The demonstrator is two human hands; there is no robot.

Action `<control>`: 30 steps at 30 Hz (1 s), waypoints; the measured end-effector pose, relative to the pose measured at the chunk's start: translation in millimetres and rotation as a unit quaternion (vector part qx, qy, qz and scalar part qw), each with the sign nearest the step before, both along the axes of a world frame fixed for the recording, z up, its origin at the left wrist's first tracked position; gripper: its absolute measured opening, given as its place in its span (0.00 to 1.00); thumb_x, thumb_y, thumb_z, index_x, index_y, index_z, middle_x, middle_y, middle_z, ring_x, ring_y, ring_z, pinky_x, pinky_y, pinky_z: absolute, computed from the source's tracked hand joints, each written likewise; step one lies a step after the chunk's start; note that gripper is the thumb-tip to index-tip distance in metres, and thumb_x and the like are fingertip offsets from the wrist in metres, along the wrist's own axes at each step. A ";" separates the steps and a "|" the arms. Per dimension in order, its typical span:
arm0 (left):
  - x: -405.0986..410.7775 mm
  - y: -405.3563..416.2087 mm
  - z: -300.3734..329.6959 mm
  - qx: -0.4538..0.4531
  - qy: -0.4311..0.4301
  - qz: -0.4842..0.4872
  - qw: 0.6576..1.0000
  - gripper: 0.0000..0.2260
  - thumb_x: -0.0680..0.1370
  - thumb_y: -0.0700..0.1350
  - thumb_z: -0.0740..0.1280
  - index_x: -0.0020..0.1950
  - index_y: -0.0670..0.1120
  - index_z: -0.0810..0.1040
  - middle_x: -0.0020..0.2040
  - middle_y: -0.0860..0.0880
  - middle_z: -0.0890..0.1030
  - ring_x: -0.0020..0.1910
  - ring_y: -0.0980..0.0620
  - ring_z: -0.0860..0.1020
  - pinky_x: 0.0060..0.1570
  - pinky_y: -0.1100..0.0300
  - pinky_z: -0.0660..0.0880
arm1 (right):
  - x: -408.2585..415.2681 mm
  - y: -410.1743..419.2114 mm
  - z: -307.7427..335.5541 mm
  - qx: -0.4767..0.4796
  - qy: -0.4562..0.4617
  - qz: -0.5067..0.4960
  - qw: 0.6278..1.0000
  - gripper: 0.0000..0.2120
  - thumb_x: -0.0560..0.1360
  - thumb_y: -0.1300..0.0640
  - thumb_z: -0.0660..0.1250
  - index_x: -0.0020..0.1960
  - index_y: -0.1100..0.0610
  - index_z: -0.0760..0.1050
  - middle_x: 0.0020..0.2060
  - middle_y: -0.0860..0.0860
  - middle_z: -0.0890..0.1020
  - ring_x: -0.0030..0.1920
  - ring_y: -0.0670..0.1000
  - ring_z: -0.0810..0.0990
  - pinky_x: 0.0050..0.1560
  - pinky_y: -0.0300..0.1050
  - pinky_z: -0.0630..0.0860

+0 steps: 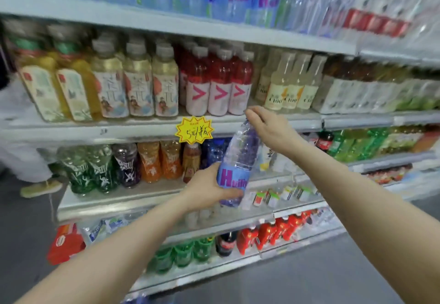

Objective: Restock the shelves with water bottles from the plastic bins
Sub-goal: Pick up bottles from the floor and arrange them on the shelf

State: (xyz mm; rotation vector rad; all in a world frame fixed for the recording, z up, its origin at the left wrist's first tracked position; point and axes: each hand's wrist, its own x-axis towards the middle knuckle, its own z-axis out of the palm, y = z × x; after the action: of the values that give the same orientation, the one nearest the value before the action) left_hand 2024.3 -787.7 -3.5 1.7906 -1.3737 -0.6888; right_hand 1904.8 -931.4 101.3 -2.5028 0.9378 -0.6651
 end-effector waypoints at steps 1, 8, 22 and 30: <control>5.7 -2.9 22.8 -0.018 -0.001 0.003 1.000 0.23 0.64 0.58 0.78 0.54 0.54 0.76 0.50 0.55 0.83 0.48 0.57 0.81 0.54 0.52 0.77 | 7.7 -0.8 24.6 -0.021 -0.019 0.011 1.000 0.19 0.83 0.44 0.53 0.68 0.50 0.71 0.61 0.53 0.80 0.61 0.57 0.76 0.57 0.46 0.70; 61.6 -33.8 178.4 -0.152 -0.005 0.060 0.987 0.28 0.56 0.63 0.78 0.51 0.54 0.77 0.45 0.56 0.84 0.44 0.58 0.82 0.50 0.54 0.80 | 52.5 -16.4 172.5 -0.218 -0.138 -0.020 0.966 0.21 0.84 0.45 0.50 0.71 0.53 0.68 0.60 0.56 0.80 0.60 0.58 0.76 0.52 0.47 0.67; 186.3 -115.7 306.1 -0.189 -0.109 0.195 0.956 0.39 0.48 0.74 0.71 0.52 0.55 0.79 0.48 0.54 0.82 0.49 0.51 0.79 0.54 0.50 0.77 | 150.4 -99.7 296.9 -0.315 -0.109 -0.098 0.938 0.23 0.82 0.52 0.57 0.76 0.50 0.57 0.66 0.61 0.70 0.61 0.65 0.73 0.57 0.56 0.71; 200.0 -139.4 288.0 -0.195 -0.122 0.155 0.961 0.33 0.64 0.63 0.76 0.59 0.47 0.70 0.51 0.52 0.79 0.50 0.51 0.78 0.49 0.56 0.74 | 178.2 -126.2 283.2 -0.291 -0.088 -0.087 0.949 0.28 0.81 0.45 0.59 0.78 0.49 0.53 0.70 0.59 0.67 0.62 0.64 0.74 0.59 0.58 0.70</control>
State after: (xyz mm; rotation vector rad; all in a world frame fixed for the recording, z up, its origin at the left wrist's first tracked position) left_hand 2224.3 -927.1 284.5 1.7487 -1.2392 -0.0237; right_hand 2083.0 -1057.6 384.6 -2.8002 1.0140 -1.3716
